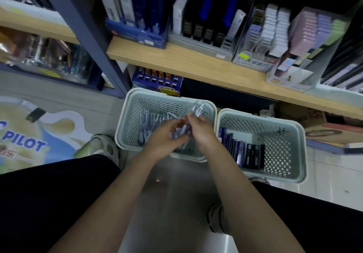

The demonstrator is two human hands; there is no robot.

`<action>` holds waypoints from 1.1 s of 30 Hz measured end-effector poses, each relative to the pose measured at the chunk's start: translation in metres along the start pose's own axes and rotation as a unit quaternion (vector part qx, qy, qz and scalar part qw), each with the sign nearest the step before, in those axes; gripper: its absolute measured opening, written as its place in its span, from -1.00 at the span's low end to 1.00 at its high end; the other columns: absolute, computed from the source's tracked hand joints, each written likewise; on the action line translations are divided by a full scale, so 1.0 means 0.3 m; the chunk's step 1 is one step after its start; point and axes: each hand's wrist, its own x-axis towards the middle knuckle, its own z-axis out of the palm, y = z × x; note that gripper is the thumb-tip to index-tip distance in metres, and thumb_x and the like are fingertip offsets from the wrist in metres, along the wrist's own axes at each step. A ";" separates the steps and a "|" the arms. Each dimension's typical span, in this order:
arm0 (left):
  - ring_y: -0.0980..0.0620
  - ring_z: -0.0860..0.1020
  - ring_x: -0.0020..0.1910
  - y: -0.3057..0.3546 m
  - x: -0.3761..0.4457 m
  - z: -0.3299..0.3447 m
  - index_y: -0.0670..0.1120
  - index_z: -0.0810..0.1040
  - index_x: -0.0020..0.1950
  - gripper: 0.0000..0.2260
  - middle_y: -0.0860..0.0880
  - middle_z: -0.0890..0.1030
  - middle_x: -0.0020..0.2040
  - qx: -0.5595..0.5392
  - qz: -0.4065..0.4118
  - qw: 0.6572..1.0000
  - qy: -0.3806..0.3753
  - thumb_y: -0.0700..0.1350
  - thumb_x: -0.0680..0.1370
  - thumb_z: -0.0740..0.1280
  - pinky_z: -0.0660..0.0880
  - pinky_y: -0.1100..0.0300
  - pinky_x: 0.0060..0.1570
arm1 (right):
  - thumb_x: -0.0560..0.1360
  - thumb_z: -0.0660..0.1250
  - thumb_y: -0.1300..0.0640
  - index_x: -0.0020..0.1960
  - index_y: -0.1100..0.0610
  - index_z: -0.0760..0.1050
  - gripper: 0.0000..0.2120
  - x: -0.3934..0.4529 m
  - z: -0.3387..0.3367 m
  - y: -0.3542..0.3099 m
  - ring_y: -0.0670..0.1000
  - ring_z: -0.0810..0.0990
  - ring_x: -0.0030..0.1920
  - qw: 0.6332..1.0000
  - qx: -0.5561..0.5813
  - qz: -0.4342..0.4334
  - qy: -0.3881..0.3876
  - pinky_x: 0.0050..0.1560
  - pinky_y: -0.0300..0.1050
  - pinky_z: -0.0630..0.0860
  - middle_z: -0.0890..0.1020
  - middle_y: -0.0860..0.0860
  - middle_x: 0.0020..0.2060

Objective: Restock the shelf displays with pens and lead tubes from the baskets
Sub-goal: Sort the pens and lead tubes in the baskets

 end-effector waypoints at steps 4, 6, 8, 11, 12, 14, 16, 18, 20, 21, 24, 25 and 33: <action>-0.23 0.43 0.39 -0.144 0.003 -0.097 -0.19 0.46 0.39 -0.35 -0.23 0.46 0.38 0.247 0.088 0.942 0.210 0.19 0.44 0.32 0.39 -0.14 0.36 | 0.62 0.25 -0.10 0.15 0.14 0.54 -0.68 0.097 0.047 0.043 0.29 0.69 -0.01 0.998 -0.058 0.024 0.013 0.13 0.20 0.61 0.70 0.16 -0.03; -0.24 0.25 0.54 -0.193 0.001 -0.136 -0.18 0.35 0.50 -0.32 -0.25 0.33 0.53 0.333 0.087 0.907 0.242 0.21 0.49 0.23 0.20 -0.22 0.48 | 0.61 0.27 -0.05 0.22 0.18 0.50 -0.67 0.121 0.057 0.055 0.27 0.65 0.00 0.993 -0.113 0.046 0.004 0.19 0.14 0.56 0.66 0.22 0.03; -0.23 0.07 0.60 -0.245 -0.002 -0.153 -0.17 0.18 0.59 -0.26 -0.25 0.15 0.61 0.393 0.074 0.886 0.235 0.22 0.54 0.20 0.03 -0.21 0.53 | 0.63 0.27 0.07 0.24 0.21 0.48 -0.74 0.130 0.064 0.059 0.19 0.59 -0.07 0.988 -0.139 0.064 -0.001 0.08 -0.03 0.55 0.61 0.22 0.06; -0.24 -0.05 0.62 -0.310 -0.004 -0.153 -0.19 0.02 0.63 -0.19 -0.28 -0.01 0.63 0.443 0.037 0.872 0.205 0.28 0.57 0.15 -0.03 -0.18 0.56 | 0.61 0.28 0.20 0.33 0.24 0.42 -0.69 0.166 0.056 0.096 0.02 0.57 -0.11 0.982 -0.163 0.096 0.022 -0.20 -0.19 0.40 0.57 0.18 0.06; -0.25 -0.06 0.62 -0.318 -0.003 -0.150 -0.20 0.00 0.64 -0.18 -0.29 -0.03 0.63 0.449 0.030 0.870 0.202 0.30 0.57 0.12 -0.04 -0.16 0.56 | 0.60 0.27 0.22 0.24 0.25 0.46 -0.77 0.170 0.057 0.102 0.00 0.58 -0.10 0.980 -0.169 0.104 0.023 -0.18 -0.19 0.39 0.57 0.17 -0.01; -0.25 -0.07 0.62 -0.320 0.001 -0.146 -0.21 -0.01 0.64 -0.18 -0.29 -0.04 0.63 0.454 0.026 0.867 0.205 0.31 0.57 0.09 -0.04 -0.14 0.55 | 0.60 0.28 0.23 0.17 0.26 0.48 -0.82 0.175 0.065 0.114 -0.04 0.54 -0.13 0.978 -0.172 0.115 0.030 -0.16 -0.14 0.47 0.51 0.07 -0.14; -0.25 -0.07 0.62 -0.314 0.001 -0.144 -0.20 0.00 0.64 -0.18 -0.29 -0.03 0.63 0.456 0.027 0.865 0.208 0.31 0.57 0.08 -0.01 -0.15 0.54 | 0.61 0.29 0.22 0.31 0.26 0.44 -0.70 0.174 0.074 0.124 0.03 0.57 -0.16 0.978 -0.174 0.107 0.043 -0.28 -0.19 0.43 0.50 0.02 -0.22; -0.24 -0.05 0.62 -0.309 0.000 -0.146 -0.20 0.04 0.63 -0.18 -0.29 0.00 0.63 0.454 0.026 0.866 0.208 0.32 0.56 0.08 0.01 -0.15 0.53 | 0.60 0.28 0.22 0.35 0.25 0.43 -0.67 0.167 0.081 0.137 0.04 0.54 -0.21 0.974 -0.202 0.051 0.090 -0.30 -0.25 0.42 0.56 0.08 -0.17; -0.24 -0.03 0.62 -0.302 -0.001 -0.153 -0.21 0.09 0.62 -0.18 -0.28 0.07 0.62 0.447 0.023 0.870 0.208 0.32 0.54 0.09 0.06 -0.16 0.52 | 0.59 0.27 0.25 0.22 0.22 0.51 -0.78 0.160 0.101 0.145 0.08 0.58 -0.07 0.968 -0.213 -0.027 0.126 -0.15 -0.20 0.41 0.62 0.12 -0.03; -0.24 0.00 0.61 -0.301 -0.001 -0.158 -0.21 0.14 0.60 -0.19 -0.28 0.12 0.61 0.441 0.027 0.872 0.210 0.31 0.53 0.11 0.11 -0.18 0.51 | 0.59 0.28 0.24 0.18 0.19 0.54 -0.81 0.159 0.121 0.150 0.08 0.60 0.00 0.970 -0.207 -0.047 0.116 -0.08 -0.17 0.43 0.64 0.10 0.01; -0.27 0.11 0.59 -0.311 0.001 -0.175 -0.24 0.25 0.56 -0.21 -0.30 0.24 0.56 0.439 0.057 0.870 0.219 0.27 0.51 0.22 0.27 -0.21 0.42 | 0.56 0.39 0.08 0.31 0.13 0.52 -0.66 0.164 0.188 0.156 0.05 0.60 0.17 0.982 -0.186 -0.017 0.013 0.08 -0.17 0.46 0.62 0.05 0.21; -0.27 0.12 0.58 -0.315 0.000 -0.179 -0.23 0.25 0.56 -0.21 -0.30 0.24 0.56 0.442 0.064 0.868 0.219 0.26 0.50 0.24 0.29 -0.21 0.42 | 0.54 0.42 0.00 0.37 0.13 0.46 -0.55 0.175 0.203 0.162 0.07 0.58 0.22 0.982 -0.187 0.007 -0.002 0.10 -0.17 0.44 0.59 0.05 0.26; -0.21 0.02 0.61 -0.326 0.001 -0.175 -0.19 0.16 0.60 -0.20 -0.25 0.13 0.61 0.444 0.059 0.866 0.224 0.27 0.52 0.23 0.20 -0.16 0.48 | 0.34 0.52 -0.30 0.56 0.20 0.19 0.02 0.264 0.205 0.198 0.23 0.43 0.43 0.967 -0.238 0.086 0.021 0.33 0.09 0.49 0.34 0.18 0.51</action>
